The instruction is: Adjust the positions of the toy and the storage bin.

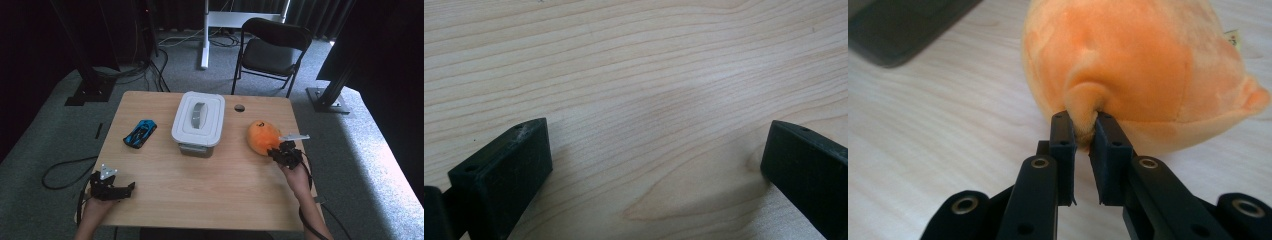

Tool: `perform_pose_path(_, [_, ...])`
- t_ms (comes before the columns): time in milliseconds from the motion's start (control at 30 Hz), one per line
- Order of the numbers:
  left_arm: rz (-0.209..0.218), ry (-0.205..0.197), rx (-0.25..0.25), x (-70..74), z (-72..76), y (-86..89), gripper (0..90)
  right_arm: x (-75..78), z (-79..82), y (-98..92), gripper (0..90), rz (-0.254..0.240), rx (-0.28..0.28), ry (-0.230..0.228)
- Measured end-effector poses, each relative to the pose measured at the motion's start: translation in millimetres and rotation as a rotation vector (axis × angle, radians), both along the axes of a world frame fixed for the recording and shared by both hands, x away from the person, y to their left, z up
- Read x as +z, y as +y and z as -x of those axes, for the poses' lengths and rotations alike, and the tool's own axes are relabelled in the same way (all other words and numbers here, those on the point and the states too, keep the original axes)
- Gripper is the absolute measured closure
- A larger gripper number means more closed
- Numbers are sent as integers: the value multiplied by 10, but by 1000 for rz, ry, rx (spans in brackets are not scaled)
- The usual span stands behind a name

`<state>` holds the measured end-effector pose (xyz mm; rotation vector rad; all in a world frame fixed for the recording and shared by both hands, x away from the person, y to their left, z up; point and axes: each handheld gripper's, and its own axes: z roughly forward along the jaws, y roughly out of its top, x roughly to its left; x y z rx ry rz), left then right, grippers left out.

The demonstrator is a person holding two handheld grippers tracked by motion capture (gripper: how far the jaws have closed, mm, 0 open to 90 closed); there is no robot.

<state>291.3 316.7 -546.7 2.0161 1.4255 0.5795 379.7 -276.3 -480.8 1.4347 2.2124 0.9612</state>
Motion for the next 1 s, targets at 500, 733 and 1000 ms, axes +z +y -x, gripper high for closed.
perform_pose_path(500, [0,0,0,0,0,0,4,316,41,-188,468,-91,-44,-64])
perform_pose_path(733, [0,0,0,0,0,0,4,331,-250,-245,354,-135,-62,-47])
perform_pose_path(1000, [0,0,0,0,0,0,4,134,-489,-120,303,-69,-69,1])
